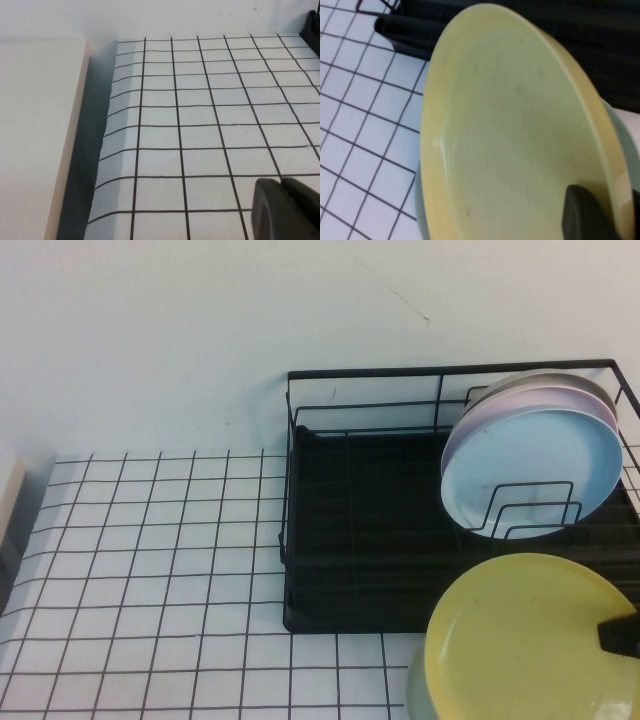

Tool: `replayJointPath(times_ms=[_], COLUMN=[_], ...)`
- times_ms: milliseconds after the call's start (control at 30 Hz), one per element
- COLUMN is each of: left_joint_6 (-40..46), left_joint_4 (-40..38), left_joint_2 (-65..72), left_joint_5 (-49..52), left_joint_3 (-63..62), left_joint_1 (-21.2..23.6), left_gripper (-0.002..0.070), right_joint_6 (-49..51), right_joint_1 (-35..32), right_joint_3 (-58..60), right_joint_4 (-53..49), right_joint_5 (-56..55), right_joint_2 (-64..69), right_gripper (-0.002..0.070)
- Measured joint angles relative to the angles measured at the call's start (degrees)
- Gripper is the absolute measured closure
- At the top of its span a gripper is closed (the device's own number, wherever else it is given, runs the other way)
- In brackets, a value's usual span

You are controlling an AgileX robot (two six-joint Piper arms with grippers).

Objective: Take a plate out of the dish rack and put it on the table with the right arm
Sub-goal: Place the plate from the table

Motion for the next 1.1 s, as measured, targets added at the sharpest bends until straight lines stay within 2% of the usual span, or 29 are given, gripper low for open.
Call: replayJointPath(times_ms=[333, 433, 567, 733, 967, 1033, 1100], left_joint_6=[0.0, 0.0, 0.0, 0.0, 0.0, 0.0, 0.0], left_joint_4=[0.0, 0.0, 0.0, 0.0, 0.0, 0.0, 0.0], left_joint_2=[0.0, 0.0, 0.0, 0.0, 0.0, 0.0, 0.0], left_joint_5=[0.0, 0.0, 0.0, 0.0, 0.0, 0.0, 0.0], left_joint_3=[0.0, 0.0, 0.0, 0.0, 0.0, 0.0, 0.0], left_joint_1=[0.0, 0.0, 0.0, 0.0, 0.0, 0.0, 0.0], left_gripper=[0.0678, 0.0678, 0.0678, 0.0678, 0.0678, 0.0678, 0.0678], right_joint_6=[-3.04, -3.81, -4.19, -3.24, 3.32, 5.06, 5.56], right_joint_1=[0.0, 0.0, 0.0, 0.0, 0.0, 0.0, 0.0], right_joint_3=[-0.1, -0.1, -0.57, -2.62, -8.22, -10.92, -13.5], right_joint_4=[3.44, 3.79, 2.98, -0.66, -10.99, -14.43, -16.92], right_joint_5=[-1.95, -2.65, -3.05, -2.55, 3.96, 7.58, 11.06], right_joint_2=[14.77, 15.69, 15.7, 14.51, 9.03, 5.64, 1.12], right_gripper=[0.057, 0.05, 0.0368, 0.0321, 0.0332, 0.0393, 0.0493])
